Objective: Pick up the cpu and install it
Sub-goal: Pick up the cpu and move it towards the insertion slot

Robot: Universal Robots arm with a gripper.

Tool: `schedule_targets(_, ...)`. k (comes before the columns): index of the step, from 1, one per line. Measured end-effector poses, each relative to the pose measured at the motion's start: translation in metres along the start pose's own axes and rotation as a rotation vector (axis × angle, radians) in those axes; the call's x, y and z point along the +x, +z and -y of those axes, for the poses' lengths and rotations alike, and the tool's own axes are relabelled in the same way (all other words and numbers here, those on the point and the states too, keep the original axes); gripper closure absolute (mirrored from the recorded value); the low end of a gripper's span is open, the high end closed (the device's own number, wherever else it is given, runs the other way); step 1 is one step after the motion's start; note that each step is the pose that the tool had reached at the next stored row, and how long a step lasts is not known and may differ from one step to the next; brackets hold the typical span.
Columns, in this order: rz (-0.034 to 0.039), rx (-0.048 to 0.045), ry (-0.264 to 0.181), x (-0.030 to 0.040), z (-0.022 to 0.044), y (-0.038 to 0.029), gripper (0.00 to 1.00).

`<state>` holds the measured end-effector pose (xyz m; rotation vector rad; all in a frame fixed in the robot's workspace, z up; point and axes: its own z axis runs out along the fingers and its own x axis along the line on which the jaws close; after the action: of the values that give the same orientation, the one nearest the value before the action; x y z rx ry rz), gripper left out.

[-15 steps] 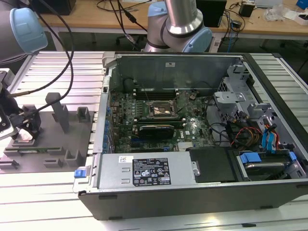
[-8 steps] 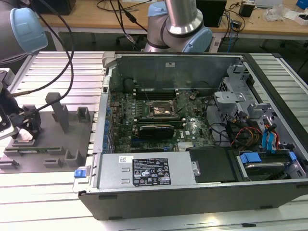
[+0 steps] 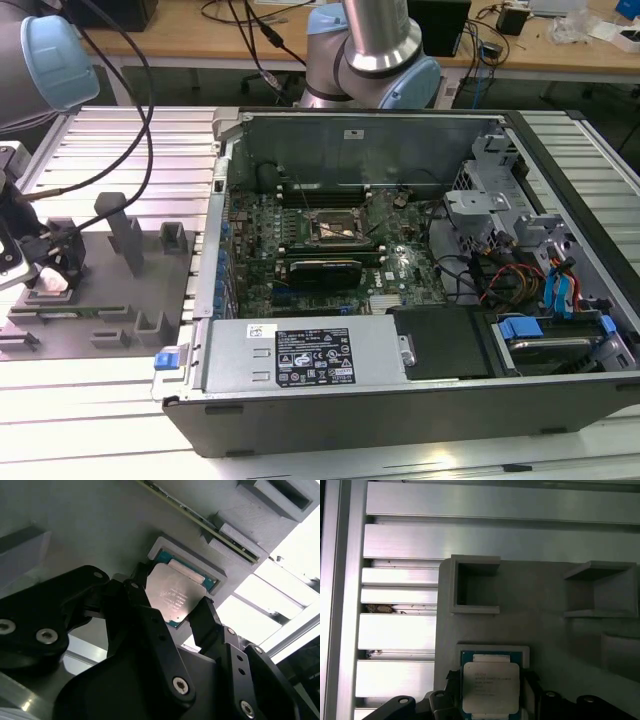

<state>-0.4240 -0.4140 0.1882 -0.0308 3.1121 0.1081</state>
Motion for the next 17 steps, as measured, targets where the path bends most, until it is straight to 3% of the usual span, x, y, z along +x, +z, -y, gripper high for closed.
schedule_targets(17, 0.0006, 0.0001, 0.008, 0.0008, 0.0000, -0.0004, 0.40)
